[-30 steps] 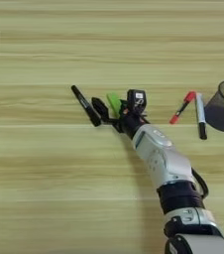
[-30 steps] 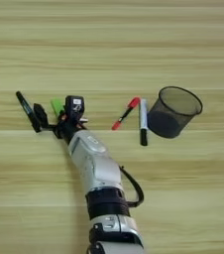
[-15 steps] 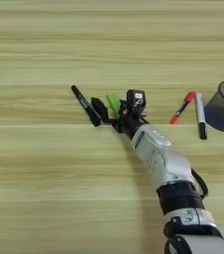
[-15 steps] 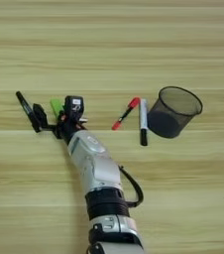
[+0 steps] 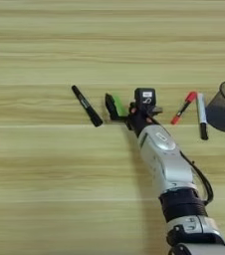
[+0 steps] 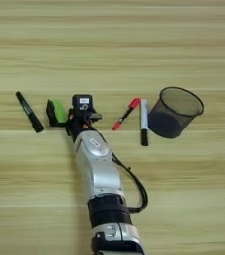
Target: Move the objects on the table
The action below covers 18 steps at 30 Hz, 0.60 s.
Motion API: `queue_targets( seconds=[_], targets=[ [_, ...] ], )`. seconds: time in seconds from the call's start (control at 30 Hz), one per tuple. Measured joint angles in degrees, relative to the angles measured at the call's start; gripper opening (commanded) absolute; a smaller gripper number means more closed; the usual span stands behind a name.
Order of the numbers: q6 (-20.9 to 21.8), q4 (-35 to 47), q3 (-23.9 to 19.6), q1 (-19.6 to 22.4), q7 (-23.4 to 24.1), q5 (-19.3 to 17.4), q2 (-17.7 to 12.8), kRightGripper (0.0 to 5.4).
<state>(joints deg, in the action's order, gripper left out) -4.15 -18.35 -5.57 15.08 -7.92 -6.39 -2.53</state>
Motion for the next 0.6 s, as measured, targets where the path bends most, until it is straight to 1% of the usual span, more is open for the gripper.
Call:
queue_targets(
  seconds=[0.17, 0.27, 0.33, 0.43, 0.6],
  targets=[
    [2.1, 0.3, 0.1, -0.1, 1.5, 1.9, -0.1, 5.37],
    [2.4, 0.7, -0.1, -0.1, 2.7, 2.8, -0.3, 5.37],
    [2.4, 0.7, -0.5, -0.4, 3.9, 2.9, -0.3, 5.37],
    [3.1, 0.7, -2.4, -0.8, 6.2, 2.8, -0.3, 5.37],
    [3.8, 1.4, -4.1, -1.0, 8.1, 2.8, -0.4, 5.37]
  ],
)
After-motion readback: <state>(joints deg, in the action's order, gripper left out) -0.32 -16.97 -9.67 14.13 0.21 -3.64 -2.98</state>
